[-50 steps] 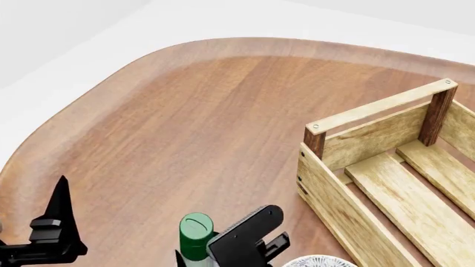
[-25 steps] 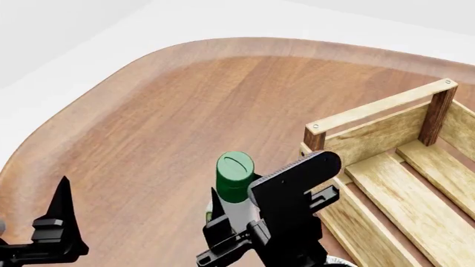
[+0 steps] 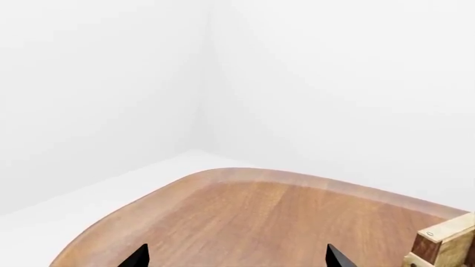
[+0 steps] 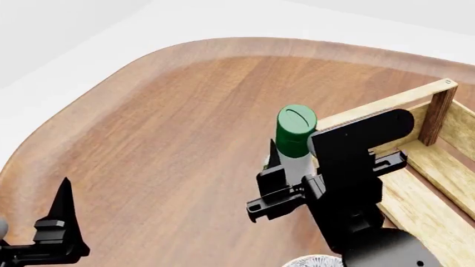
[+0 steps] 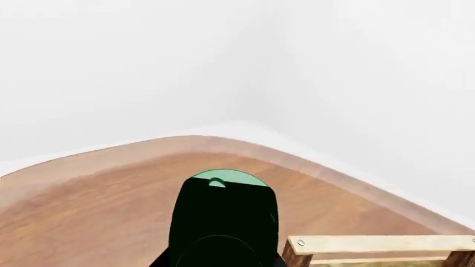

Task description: Pick up the salad dressing and put it in the tray.

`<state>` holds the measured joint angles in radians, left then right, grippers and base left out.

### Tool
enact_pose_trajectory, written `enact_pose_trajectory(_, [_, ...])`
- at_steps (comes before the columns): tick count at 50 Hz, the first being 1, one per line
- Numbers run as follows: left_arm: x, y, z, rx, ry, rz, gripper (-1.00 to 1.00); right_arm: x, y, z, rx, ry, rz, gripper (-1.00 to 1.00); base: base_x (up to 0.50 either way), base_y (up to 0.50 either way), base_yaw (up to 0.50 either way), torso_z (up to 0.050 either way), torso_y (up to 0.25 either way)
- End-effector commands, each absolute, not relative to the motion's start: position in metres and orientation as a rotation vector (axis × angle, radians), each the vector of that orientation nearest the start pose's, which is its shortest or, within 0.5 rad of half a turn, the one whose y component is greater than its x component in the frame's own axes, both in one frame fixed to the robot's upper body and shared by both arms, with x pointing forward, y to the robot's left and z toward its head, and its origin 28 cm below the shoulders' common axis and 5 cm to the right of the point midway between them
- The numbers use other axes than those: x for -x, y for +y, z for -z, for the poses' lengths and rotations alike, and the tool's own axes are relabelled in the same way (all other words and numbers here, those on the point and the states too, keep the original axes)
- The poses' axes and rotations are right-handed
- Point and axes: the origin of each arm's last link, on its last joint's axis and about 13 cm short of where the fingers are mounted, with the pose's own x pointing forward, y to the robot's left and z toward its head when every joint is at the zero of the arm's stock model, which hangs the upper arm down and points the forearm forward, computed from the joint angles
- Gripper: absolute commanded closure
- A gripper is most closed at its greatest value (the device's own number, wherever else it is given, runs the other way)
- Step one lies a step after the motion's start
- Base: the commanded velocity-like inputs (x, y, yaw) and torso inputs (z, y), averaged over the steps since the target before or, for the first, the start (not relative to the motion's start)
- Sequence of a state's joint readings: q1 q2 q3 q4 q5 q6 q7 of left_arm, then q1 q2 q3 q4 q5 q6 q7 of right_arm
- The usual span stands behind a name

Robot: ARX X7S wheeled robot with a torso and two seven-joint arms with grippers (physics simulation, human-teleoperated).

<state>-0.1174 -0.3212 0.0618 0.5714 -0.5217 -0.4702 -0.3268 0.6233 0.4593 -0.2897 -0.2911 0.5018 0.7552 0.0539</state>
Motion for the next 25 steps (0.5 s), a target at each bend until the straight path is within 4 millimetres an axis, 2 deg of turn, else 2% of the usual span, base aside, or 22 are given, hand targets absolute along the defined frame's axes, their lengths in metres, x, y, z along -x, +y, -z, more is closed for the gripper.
enact_pose_trajectory(1, [-0.211, 0.225, -0.126, 0.139, -0.127, 0.012, -1.00, -0.295, -0.150, -0.190, 0.205, -0.033, -0.185, 1.00, 0.00, 0.00, 0.00, 0.000, 0.010])
enact_pose_trajectory(13, [-0.211, 0.225, -0.127, 0.137, -0.128, 0.010, -1.00, -0.305, -0.177, -0.207, 0.214, -0.048, -0.013, 1.00, 0.00, 0.00, 0.00, 0.000, 0.000])
enact_pose_trajectory(25, [-0.211, 0.225, -0.126, 0.138, -0.131, 0.011, -1.00, -0.316, -0.198, -0.209, 0.187, -0.049, 0.126, 1.00, 0.00, 0.00, 0.00, 0.000, 0.001])
